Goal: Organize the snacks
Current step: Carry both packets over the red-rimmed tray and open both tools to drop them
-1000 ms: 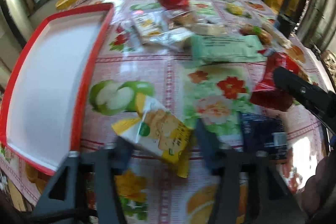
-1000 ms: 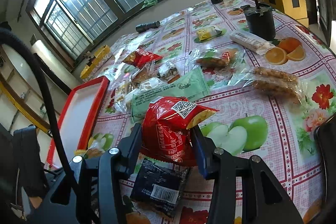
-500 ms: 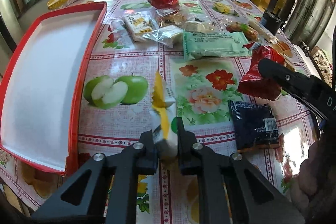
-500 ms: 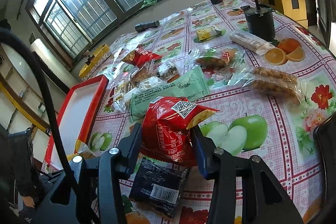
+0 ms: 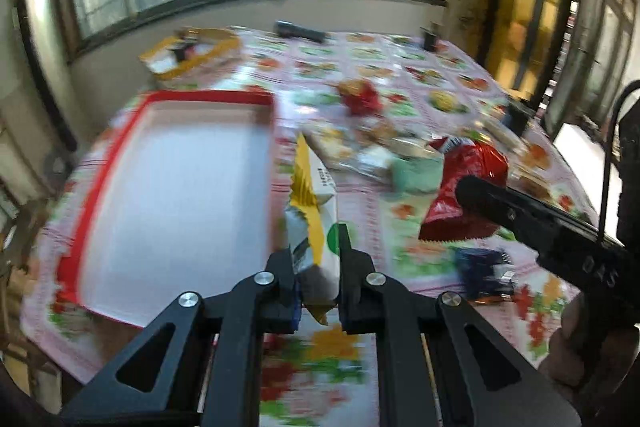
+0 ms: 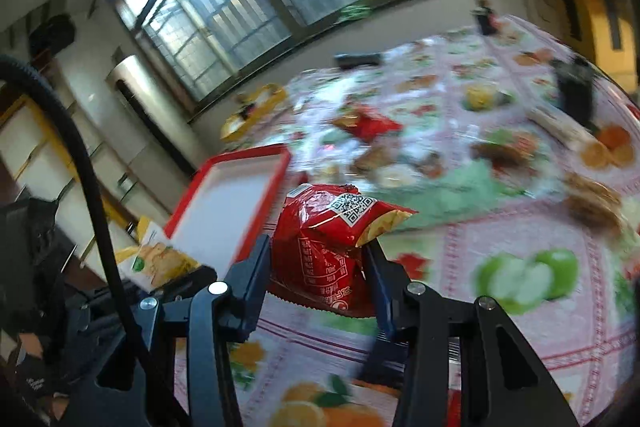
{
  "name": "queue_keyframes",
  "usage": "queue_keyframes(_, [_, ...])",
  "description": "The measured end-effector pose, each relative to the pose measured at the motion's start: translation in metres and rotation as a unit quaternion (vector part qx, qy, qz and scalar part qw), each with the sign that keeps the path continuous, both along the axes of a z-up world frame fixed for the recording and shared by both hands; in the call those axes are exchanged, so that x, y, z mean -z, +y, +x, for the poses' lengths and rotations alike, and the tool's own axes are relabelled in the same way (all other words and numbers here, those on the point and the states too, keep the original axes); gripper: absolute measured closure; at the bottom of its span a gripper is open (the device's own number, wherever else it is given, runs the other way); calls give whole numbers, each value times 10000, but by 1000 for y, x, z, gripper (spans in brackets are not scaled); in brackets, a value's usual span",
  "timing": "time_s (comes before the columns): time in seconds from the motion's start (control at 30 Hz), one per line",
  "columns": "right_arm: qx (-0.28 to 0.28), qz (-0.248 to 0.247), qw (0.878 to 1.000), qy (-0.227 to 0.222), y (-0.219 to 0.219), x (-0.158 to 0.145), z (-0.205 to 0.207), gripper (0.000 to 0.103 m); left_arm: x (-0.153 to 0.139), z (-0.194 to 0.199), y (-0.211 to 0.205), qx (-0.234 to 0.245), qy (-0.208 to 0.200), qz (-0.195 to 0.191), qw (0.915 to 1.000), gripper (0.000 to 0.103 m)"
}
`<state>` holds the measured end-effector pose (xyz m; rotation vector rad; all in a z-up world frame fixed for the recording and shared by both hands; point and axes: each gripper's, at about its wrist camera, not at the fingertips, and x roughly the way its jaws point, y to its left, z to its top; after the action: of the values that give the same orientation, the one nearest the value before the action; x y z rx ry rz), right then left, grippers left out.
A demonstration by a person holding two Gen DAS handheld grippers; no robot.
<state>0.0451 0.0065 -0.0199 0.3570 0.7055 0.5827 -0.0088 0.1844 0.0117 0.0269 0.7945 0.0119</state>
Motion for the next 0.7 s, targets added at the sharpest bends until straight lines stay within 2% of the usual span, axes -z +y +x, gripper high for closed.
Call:
queue_keyframes(0.13, [-564,-35,9984,78,46,-1,9,58,1,1,33,-509,-47,245,9984,88])
queue_keyframes(0.27, [-985,-224,9947,174,96,2,20,58,10,1,72,-854,14,188,9962,88])
queue_keyframes(0.43, [-1201,-392,9914,345,132,12,36,58,20,4,96,-1000,67,172,9948,88])
queue_keyframes(0.7, [-1350,-632,9879,433,160,27,49,58,37,13,123,-1067,217,143,9940,88])
